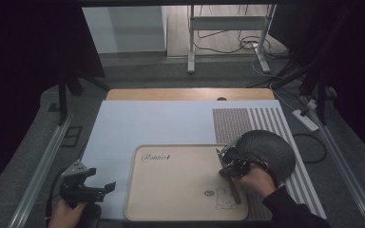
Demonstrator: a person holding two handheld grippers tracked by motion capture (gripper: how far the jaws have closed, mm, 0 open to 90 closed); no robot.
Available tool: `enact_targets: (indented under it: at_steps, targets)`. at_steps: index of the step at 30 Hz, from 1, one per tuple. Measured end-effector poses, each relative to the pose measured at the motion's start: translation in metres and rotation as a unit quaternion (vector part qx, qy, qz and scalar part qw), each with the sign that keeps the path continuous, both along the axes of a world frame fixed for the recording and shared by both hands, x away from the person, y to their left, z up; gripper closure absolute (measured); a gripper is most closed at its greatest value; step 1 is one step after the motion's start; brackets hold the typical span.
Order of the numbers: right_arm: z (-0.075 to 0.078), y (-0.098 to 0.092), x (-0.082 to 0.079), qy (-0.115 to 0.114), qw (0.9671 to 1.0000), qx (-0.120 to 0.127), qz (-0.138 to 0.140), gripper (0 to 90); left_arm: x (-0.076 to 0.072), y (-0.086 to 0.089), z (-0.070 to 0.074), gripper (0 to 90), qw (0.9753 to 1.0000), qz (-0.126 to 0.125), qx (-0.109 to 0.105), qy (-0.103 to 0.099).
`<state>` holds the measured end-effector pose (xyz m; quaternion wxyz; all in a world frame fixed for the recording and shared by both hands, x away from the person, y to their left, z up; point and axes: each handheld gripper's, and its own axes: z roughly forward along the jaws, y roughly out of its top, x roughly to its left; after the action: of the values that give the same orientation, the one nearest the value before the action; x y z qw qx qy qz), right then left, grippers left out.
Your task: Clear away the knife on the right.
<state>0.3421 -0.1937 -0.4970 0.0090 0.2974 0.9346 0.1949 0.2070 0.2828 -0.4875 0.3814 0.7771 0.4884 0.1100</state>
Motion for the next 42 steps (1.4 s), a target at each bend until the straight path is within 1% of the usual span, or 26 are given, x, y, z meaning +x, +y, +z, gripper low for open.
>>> enact_targets:
  at_steps: [13,14,16,18,20,22,25,27,30,33,34,35,36,38,40,42]
  targets:
    - [0.002,-0.029,0.009,0.009,0.9994,-0.001,-0.034,89.4,0.0,0.0,0.0,1.2,1.0,-0.001,0.0,0.0]
    - [0.002,-0.03,0.01,0.011,0.9993,0.003,-0.036,89.3,0.0,0.0,0.0,1.2,1.0,-0.001,0.0,0.0]
    - [0.002,-0.03,0.01,0.011,0.9993,0.002,-0.035,89.4,0.0,0.0,0.0,1.2,1.0,-0.001,0.001,0.0]
    - [0.002,-0.028,0.009,0.004,0.9995,-0.007,-0.031,89.2,0.0,0.0,0.0,1.3,1.0,-0.001,0.0,0.0]
    - [0.005,-0.027,0.008,0.002,0.9996,0.001,-0.027,88.8,0.0,0.0,0.0,1.3,1.0,-0.001,0.001,0.0]
    - [0.008,-0.026,0.007,-0.009,0.9996,0.01,-0.024,84.5,0.0,0.0,0.0,1.3,1.0,-0.002,0.001,0.0]
    - [0.011,-0.025,0.006,-0.02,0.9993,0.02,-0.026,74.4,0.0,0.0,0.0,1.4,1.0,-0.002,0.001,0.0]
    - [0.012,-0.024,0.005,-0.031,0.9991,0.019,-0.023,68.2,0.0,-0.001,0.0,1.5,1.0,-0.002,0.001,0.0]
    - [0.015,-0.023,0.004,-0.047,0.9983,0.018,-0.027,56.6,0.0,-0.001,0.0,1.6,1.0,-0.003,0.003,0.0]
    - [0.019,-0.023,0.003,-0.061,0.9972,0.027,-0.033,48.0,0.0,-0.001,0.0,1.6,1.0,-0.003,0.002,0.0]
    - [0.019,-0.024,0.002,-0.061,0.9971,0.03,-0.034,45.1,0.0,-0.001,0.0,1.6,1.0,-0.003,0.002,0.0]
    - [0.02,-0.024,0.002,-0.062,0.9969,0.032,-0.036,39.9,0.0,-0.001,0.0,1.7,1.0,-0.003,0.002,0.0]
    - [0.021,-0.024,0.001,-0.065,0.9967,0.03,-0.038,36.6,0.0,-0.001,0.0,1.7,1.0,-0.003,0.002,0.001]
    - [0.022,-0.025,0.0,-0.072,0.996,0.03,-0.043,31.1,0.0,-0.001,0.0,1.7,1.0,-0.003,0.002,0.0]
    - [0.023,-0.026,-0.002,-0.075,0.9955,0.035,-0.048,27.4,0.0,0.0,0.0,1.7,1.0,-0.003,0.001,0.001]
    - [0.025,-0.027,-0.003,-0.078,0.9949,0.041,-0.049,21.7,0.0,0.0,0.0,1.7,1.0,-0.003,0.001,0.001]
